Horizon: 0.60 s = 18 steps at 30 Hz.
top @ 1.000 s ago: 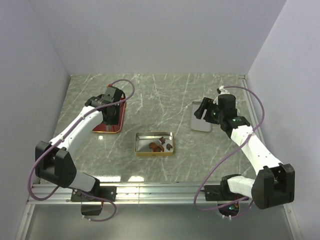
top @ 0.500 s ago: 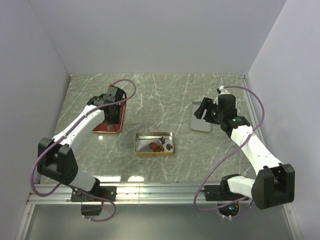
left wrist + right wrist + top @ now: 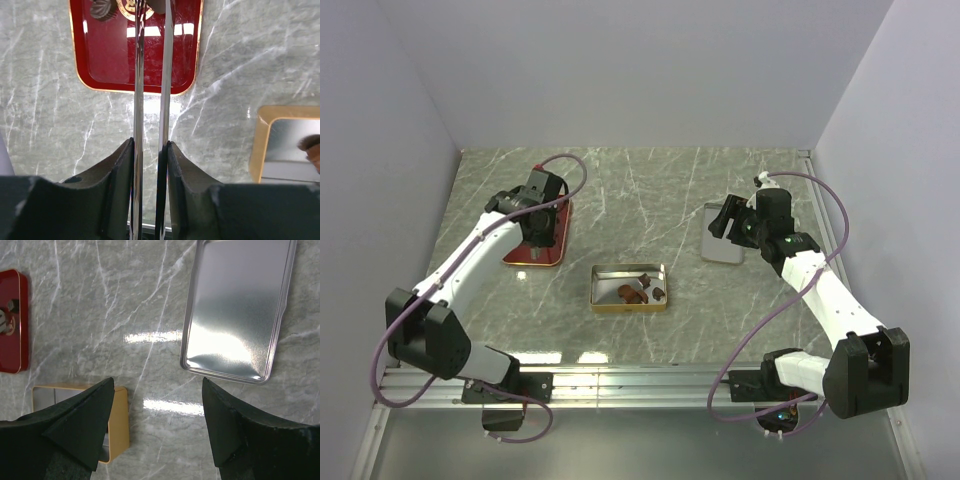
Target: Pack the chocolate
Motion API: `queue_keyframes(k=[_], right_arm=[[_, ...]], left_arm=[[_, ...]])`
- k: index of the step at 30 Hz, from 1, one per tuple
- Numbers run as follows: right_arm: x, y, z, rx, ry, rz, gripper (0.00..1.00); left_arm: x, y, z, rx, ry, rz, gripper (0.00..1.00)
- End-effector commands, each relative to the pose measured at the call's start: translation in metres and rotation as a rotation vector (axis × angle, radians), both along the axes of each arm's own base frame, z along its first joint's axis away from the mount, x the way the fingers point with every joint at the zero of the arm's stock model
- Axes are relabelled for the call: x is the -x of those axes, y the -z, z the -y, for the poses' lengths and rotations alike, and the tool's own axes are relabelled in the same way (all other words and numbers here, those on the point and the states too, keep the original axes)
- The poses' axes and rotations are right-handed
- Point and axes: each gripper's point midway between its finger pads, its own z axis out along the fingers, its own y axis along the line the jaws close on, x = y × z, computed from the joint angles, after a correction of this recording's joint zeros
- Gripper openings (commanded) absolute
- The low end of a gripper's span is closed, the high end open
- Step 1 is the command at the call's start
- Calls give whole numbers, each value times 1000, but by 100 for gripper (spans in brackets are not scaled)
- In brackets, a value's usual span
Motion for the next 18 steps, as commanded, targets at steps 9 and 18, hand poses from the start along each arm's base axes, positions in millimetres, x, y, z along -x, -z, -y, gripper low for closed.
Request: queue_keyframes(k=[9,18], right_arm=[[-4,-6,-6,-15,-12,26,78],[-3,-6,-7,-17,-16,28,78]], left_arm=[[15,-52,5,97,41,107,28],[30,-63,22,203,159,145,28]])
